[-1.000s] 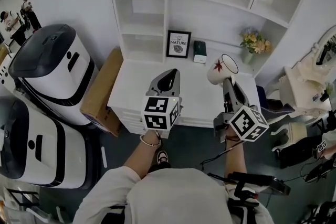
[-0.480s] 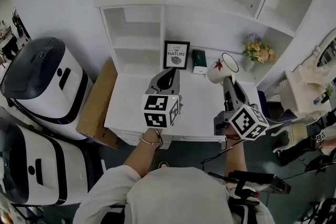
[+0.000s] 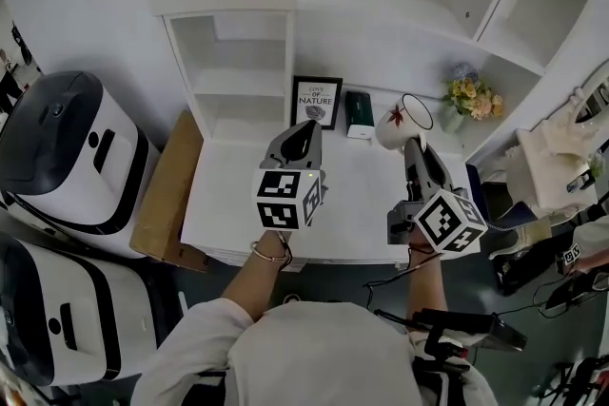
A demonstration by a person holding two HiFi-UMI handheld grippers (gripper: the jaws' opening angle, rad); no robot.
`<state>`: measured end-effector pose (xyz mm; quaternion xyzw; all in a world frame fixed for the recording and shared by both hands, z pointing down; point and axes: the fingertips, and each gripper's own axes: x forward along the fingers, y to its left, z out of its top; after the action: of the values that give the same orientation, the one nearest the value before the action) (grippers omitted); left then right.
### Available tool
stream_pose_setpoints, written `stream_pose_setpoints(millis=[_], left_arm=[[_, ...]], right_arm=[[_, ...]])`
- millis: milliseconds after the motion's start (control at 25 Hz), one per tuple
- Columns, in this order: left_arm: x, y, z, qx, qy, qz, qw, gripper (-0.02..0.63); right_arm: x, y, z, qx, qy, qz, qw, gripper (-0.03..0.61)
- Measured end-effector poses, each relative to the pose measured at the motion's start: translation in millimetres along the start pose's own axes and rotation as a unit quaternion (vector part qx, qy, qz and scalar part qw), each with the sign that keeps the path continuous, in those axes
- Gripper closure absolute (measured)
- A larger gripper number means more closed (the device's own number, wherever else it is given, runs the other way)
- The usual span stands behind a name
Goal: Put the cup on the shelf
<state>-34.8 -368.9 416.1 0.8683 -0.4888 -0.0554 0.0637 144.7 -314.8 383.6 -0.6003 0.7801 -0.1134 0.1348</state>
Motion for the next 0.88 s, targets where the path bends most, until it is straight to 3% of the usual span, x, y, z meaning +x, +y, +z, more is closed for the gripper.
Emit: stream_pose_setpoints(millis=[280,560,880], left_arm=[[32,5,-19,-0.001,0.022,0.016,0.9996,0.605],[62,16,4,0.013,0.014,0.041,0.999,0.604],[75,13,-2,0.013,0.018,0.038,0.999,0.605]], right_arm=[[35,-28,-12,0.013,0.021,0.01,1.0,0.506],[83,-36,-5,0.013,0.031,0.049,0.998,0.506],[89,-44,-8,0.003,0.037,0.052,0.998,0.506]])
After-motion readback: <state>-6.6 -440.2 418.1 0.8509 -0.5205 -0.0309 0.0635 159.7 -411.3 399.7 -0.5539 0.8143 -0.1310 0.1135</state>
